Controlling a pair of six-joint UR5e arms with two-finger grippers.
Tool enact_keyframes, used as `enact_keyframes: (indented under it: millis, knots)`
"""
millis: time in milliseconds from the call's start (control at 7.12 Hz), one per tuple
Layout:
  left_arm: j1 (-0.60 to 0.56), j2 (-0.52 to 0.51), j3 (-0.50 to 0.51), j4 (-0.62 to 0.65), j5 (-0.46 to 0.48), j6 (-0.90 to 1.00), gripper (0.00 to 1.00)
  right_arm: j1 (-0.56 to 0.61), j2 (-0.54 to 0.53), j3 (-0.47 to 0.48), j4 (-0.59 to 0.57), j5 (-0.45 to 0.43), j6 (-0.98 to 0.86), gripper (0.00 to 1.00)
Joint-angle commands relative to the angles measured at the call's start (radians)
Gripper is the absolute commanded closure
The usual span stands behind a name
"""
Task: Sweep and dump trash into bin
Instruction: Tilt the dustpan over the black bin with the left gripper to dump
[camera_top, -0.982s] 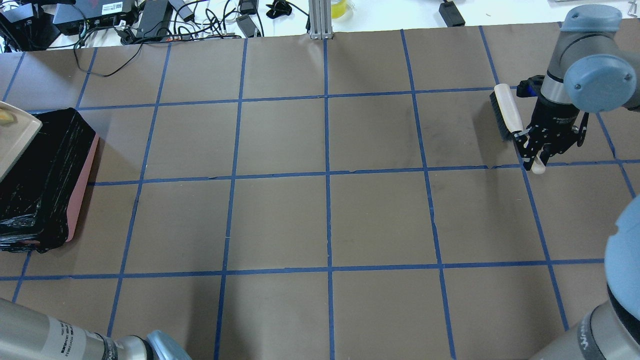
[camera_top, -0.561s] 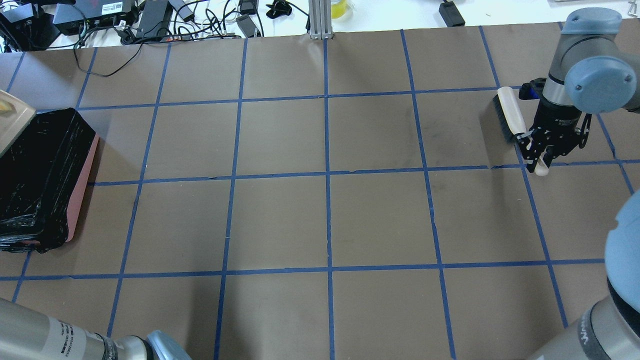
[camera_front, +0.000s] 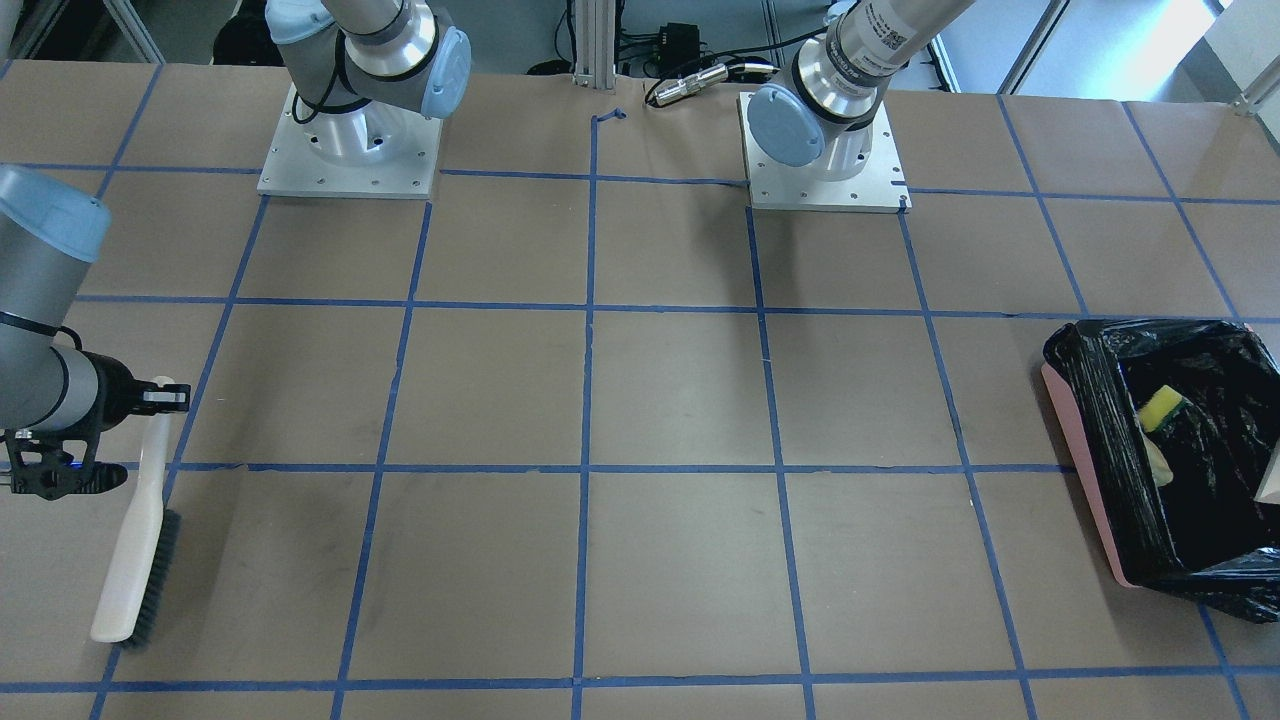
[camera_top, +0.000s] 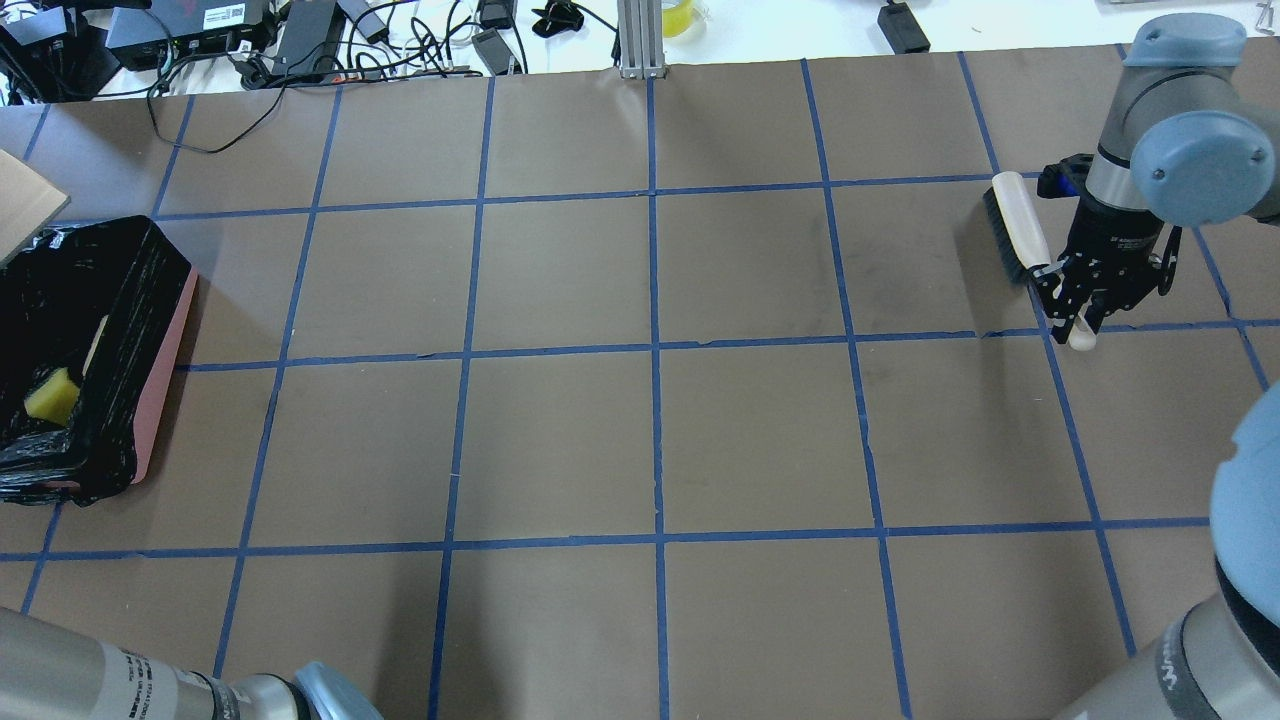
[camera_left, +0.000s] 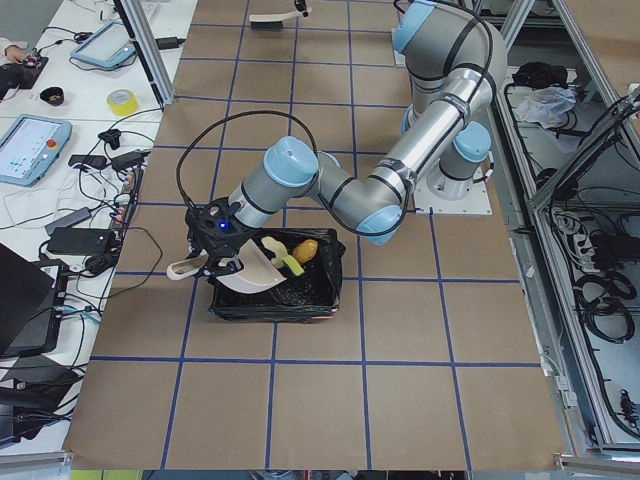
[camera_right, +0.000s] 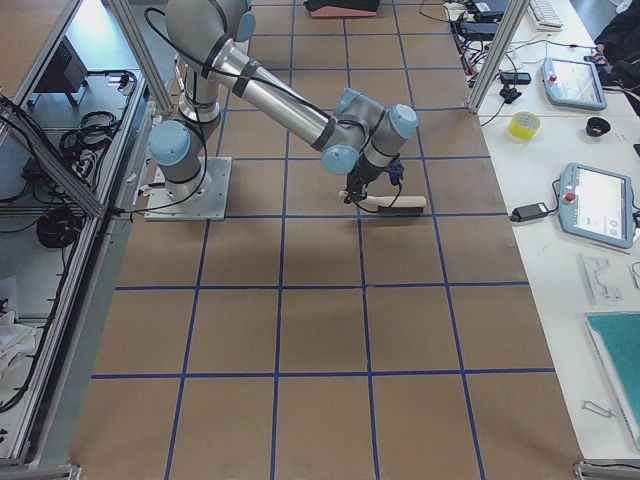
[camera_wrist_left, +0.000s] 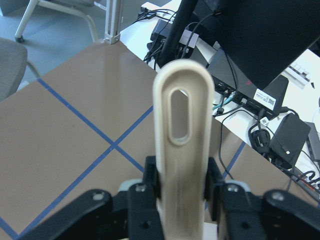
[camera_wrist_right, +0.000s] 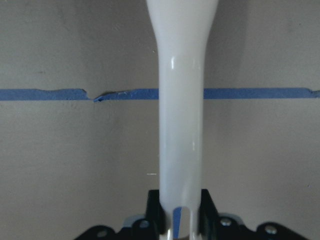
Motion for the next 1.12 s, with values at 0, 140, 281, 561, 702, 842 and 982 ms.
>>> enact_keyframes:
  millis: [0,140,281,561,702,842,982]
  knots:
    - [0.001,0.026,-0.001,0.029,-0.074,0.073,1.0,0.0,0.003,0.001,-0.006,0.003,-0.008,1.0]
    - [0.001,0.032,-0.001,0.029,-0.077,0.078,1.0,0.0,0.006,0.001,-0.008,0.004,-0.009,1.0]
    - [0.0,0.025,-0.004,0.024,-0.068,0.065,1.0,0.0,0.009,0.001,-0.008,0.001,-0.009,1.0]
    - [-0.002,0.031,-0.022,0.117,-0.071,0.131,1.0,0.0,0.03,0.0,-0.022,-0.004,-0.009,1.0]
    - [-0.002,0.022,-0.043,0.305,-0.086,0.269,1.0,0.0,0.032,0.0,-0.063,0.001,-0.009,0.58]
    - [-0.003,0.047,-0.085,0.36,-0.118,0.267,1.0,0.0,0.033,-0.002,-0.071,0.006,-0.006,0.4]
    - [-0.003,0.049,-0.094,0.363,-0.117,0.264,1.0,0.0,0.035,-0.002,-0.072,0.006,-0.006,0.36]
